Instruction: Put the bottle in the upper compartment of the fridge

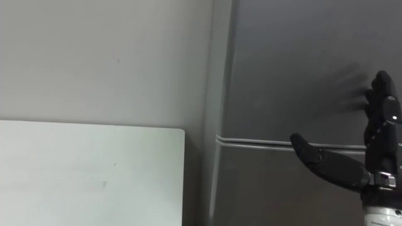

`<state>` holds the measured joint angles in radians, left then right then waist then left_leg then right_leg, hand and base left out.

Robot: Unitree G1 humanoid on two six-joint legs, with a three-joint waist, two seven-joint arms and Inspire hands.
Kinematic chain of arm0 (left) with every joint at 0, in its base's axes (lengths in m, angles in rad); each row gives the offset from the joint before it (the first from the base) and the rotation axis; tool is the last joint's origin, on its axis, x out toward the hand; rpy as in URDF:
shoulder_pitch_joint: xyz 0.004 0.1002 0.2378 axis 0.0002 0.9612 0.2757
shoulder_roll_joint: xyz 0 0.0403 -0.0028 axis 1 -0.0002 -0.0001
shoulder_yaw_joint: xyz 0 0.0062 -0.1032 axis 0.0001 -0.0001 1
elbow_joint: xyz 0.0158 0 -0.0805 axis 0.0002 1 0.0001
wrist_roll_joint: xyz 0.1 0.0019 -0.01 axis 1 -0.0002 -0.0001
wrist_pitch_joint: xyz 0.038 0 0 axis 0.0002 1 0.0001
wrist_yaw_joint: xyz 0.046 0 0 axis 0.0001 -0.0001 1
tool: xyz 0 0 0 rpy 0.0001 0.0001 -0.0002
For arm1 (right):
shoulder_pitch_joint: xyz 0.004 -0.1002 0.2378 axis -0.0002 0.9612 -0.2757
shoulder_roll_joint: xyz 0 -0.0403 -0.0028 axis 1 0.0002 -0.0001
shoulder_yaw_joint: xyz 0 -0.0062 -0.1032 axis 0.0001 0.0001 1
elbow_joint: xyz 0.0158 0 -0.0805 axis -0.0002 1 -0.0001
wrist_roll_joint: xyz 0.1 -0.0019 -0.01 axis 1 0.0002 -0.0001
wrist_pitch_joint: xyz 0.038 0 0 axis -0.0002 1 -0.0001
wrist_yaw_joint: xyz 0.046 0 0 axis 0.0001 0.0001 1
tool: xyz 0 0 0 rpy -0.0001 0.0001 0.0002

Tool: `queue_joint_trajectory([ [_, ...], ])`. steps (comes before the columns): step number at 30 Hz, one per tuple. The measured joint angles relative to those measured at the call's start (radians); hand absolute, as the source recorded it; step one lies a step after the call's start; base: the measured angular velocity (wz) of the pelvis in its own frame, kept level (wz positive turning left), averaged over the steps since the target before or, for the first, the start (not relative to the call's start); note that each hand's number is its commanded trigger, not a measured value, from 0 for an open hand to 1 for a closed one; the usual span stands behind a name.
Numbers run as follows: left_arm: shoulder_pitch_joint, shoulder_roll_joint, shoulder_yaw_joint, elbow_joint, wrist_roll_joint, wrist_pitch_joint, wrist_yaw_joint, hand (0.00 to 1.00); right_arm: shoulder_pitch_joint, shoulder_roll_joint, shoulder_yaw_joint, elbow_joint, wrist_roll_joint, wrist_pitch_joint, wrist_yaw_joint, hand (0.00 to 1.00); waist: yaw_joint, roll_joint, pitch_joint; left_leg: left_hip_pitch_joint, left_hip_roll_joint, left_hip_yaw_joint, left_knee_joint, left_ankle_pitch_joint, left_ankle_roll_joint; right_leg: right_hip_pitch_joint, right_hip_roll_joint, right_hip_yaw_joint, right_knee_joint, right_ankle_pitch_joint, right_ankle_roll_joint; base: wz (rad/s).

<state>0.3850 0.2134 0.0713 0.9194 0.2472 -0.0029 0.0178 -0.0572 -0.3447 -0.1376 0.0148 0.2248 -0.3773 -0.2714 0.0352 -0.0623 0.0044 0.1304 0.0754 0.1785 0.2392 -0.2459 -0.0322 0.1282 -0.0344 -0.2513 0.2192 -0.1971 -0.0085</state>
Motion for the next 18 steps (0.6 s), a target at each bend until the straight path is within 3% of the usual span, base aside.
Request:
queue_joint_trajectory([
  [13,0.004,0.000,0.011,-0.011,0.000,-0.002,0.000,0.00,0.000,-0.011,-0.017,0.013,0.002,-0.002,-0.018,0.00,-0.004,-0.004,-0.0036,-0.001,-0.001,-0.003,0.003,0.000,0.000,-0.007,-0.001,-0.001,0.002,0.000,0.001,0.00],
  [18,0.020,0.000,0.050,-0.058,0.001,-0.008,-0.001,0.00,0.000,-0.028,-0.101,0.008,0.007,0.052,-0.064,0.00,-0.016,-0.014,-0.0143,-0.012,-0.008,-0.022,0.002,0.001,0.002,-0.004,-0.003,-0.012,-0.004,0.001,0.004,0.10],
])
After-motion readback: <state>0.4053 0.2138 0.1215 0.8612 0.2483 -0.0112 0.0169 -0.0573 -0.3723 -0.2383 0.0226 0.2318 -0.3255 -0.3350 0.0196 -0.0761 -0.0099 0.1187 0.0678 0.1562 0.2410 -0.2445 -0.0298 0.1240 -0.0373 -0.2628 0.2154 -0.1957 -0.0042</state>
